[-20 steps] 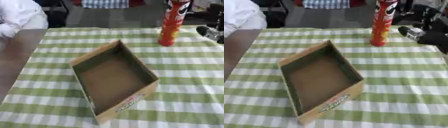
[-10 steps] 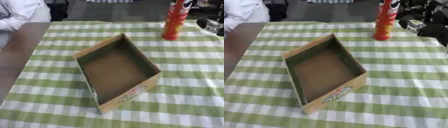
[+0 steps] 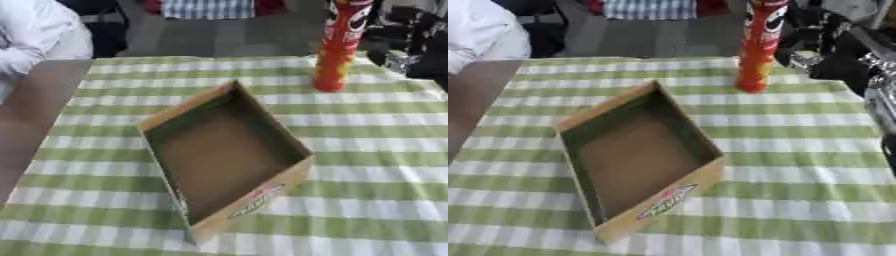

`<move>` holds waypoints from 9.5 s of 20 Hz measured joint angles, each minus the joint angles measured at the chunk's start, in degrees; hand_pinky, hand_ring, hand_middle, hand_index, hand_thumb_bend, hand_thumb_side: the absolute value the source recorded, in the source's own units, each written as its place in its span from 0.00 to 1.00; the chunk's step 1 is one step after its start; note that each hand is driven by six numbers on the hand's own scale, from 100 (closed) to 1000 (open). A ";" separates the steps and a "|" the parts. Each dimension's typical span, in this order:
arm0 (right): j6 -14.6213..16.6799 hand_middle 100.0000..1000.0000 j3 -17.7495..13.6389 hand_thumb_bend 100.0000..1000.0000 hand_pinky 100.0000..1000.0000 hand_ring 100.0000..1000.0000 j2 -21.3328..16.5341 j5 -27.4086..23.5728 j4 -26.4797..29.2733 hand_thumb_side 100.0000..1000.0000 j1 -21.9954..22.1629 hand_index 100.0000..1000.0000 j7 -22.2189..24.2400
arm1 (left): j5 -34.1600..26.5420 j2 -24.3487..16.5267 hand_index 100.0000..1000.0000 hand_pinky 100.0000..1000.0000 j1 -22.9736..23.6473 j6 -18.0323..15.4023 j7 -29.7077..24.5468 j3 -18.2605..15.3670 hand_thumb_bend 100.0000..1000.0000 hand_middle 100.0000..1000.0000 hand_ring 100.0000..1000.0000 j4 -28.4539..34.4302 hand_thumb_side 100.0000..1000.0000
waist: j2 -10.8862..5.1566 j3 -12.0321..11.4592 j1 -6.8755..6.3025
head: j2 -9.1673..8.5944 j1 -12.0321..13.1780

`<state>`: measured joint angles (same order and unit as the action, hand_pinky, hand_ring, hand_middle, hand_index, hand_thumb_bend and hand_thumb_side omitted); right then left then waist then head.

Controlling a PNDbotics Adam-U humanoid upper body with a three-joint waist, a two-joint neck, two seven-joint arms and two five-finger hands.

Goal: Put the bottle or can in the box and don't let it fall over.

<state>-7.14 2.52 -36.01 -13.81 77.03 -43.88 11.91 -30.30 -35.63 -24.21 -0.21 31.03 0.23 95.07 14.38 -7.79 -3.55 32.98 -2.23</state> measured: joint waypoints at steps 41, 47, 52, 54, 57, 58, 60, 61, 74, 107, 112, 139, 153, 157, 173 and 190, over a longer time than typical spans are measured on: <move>0.39 0.98 -2.17 0.41 0.98 0.99 4.04 5.80 -14.78 0.05 -10.82 0.97 -5.73 | -2.39 1.98 0.80 0.69 -0.88 -0.44 -0.07 1.03 0.55 0.75 0.78 1.45 0.62 | 5.08 -1.77 -1.26 | -3.95 -3.21; 0.22 0.96 -2.74 0.41 0.98 0.99 4.46 7.11 -16.42 0.07 -12.64 0.96 -8.07 | -2.39 2.00 0.79 0.69 -0.90 -0.32 -0.18 1.04 0.54 0.75 0.78 1.79 0.62 | 5.47 -1.96 -1.28 | -4.76 -3.61; -0.04 0.96 -3.20 0.41 0.98 0.99 4.57 7.74 -18.29 0.08 -14.03 0.96 -8.98 | -2.39 2.01 0.79 0.68 -1.06 -0.27 -0.23 1.18 0.54 0.75 0.78 1.91 0.62 | 5.88 -2.35 -1.27 | -5.25 -4.11; -0.14 0.96 -3.24 0.41 0.98 0.99 4.68 7.76 -18.89 0.08 -14.55 0.96 -9.15 | -2.39 2.01 0.79 0.68 -1.10 -0.27 -0.24 1.33 0.54 0.75 0.77 1.96 0.62 | 6.11 -2.54 -1.26 | -5.51 -4.24; -0.06 0.95 -3.49 0.41 0.98 0.99 5.01 7.82 -19.64 0.08 -15.28 0.96 -9.49 | -2.40 2.03 0.79 0.68 -1.35 -0.26 -0.25 1.39 0.54 0.75 0.77 2.06 0.62 | 6.43 -2.78 -1.25 | -5.73 -4.46; -0.07 0.95 -3.56 0.42 0.97 0.98 5.07 7.91 -19.99 0.08 -15.58 0.96 -9.68 | -2.41 2.03 0.79 0.68 -1.50 -0.24 -0.26 1.39 0.54 0.75 0.77 2.07 0.63 | 6.51 -2.89 -1.25 | -5.86 -4.49; -0.07 0.95 -3.67 0.42 0.97 0.98 5.22 8.07 -20.72 0.07 -16.14 0.96 -10.24 | -2.41 2.04 0.79 0.68 -1.65 -0.18 -0.33 1.42 0.54 0.75 0.77 2.10 0.63 | 6.66 -2.96 -1.25 | -5.97 -4.55; -0.06 0.95 -3.86 0.42 0.97 0.98 5.24 8.18 -21.10 0.07 -16.40 0.95 -10.55 | -2.41 2.08 0.79 0.68 -1.74 -0.15 -0.36 1.44 0.54 0.75 0.77 2.13 0.63 | 6.81 -3.12 -1.23 | -6.00 -4.62; 0.32 0.94 -4.97 0.44 0.97 0.98 5.40 10.95 -24.88 0.06 -18.78 0.95 -15.09 | -2.51 2.45 0.78 0.68 -2.23 0.03 -0.57 1.73 0.53 0.74 0.77 2.78 0.63 | 8.59 -4.34 -0.92 | -8.06 -5.40; 0.19 0.93 -6.04 0.44 0.98 0.98 4.97 8.57 -26.83 0.00 -21.17 0.85 -17.29 | -2.80 2.51 0.78 0.67 -3.29 0.43 -1.01 2.09 0.51 0.75 0.77 3.52 0.65 | 10.37 -6.00 -1.10 | -11.06 -7.04; -0.47 0.93 -6.05 0.46 0.98 0.98 4.97 8.37 -27.30 0.00 -21.21 0.88 -18.70 | -2.92 2.52 0.78 0.67 -3.29 0.43 -1.02 2.09 0.51 0.74 0.77 3.61 0.65 | 10.42 -6.00 -1.20 | -11.14 -7.25; 0.26 0.94 -6.14 0.00 1.00 1.00 3.73 6.06 -28.21 0.00 -22.48 0.60 -19.58 | -2.98 2.97 0.77 0.66 -3.97 0.65 -1.31 2.43 0.49 0.74 0.76 4.03 0.65 | 11.86 -7.06 -1.28 | -12.45 -9.10; -0.16 1.00 -4.57 0.00 1.00 1.00 3.40 0.31 -25.25 0.00 -22.01 0.28 -20.28 | -2.96 3.00 0.76 0.66 -3.51 0.62 -1.29 2.41 0.48 0.74 0.76 4.17 0.65 | 11.82 -6.90 -1.25 | -11.45 -9.12; -1.51 1.00 -3.23 0.00 1.00 1.00 3.16 0.19 -22.84 0.00 -21.50 0.23 -19.20 | -2.91 3.00 0.76 0.66 -3.12 0.55 -1.22 2.36 0.48 0.74 0.76 4.17 0.64 | 11.29 -6.50 -1.18 | -10.53 -8.76; -17.09 1.00 4.62 0.00 1.00 1.00 1.99 -2.19 -6.70 0.00 -18.06 0.18 -14.11 | -2.33 2.97 0.76 0.65 -1.50 0.19 -1.19 2.34 0.48 0.74 0.76 3.90 0.63 | 4.88 -3.26 -0.26 | -6.86 -6.03; -24.31 1.00 12.17 0.00 1.00 1.00 11.66 -11.68 20.04 0.00 -8.37 0.20 -15.52 | -1.50 2.71 0.76 0.65 0.95 -0.21 -1.08 2.27 0.49 0.74 0.76 2.98 0.62 | -1.71 0.09 0.80 | 0.70 -2.72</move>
<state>-31.44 14.69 -24.35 -25.49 97.07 -52.25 -3.60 -31.80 -32.92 -23.25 -0.42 29.95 2.51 98.05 12.68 -7.70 -2.75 33.68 -4.95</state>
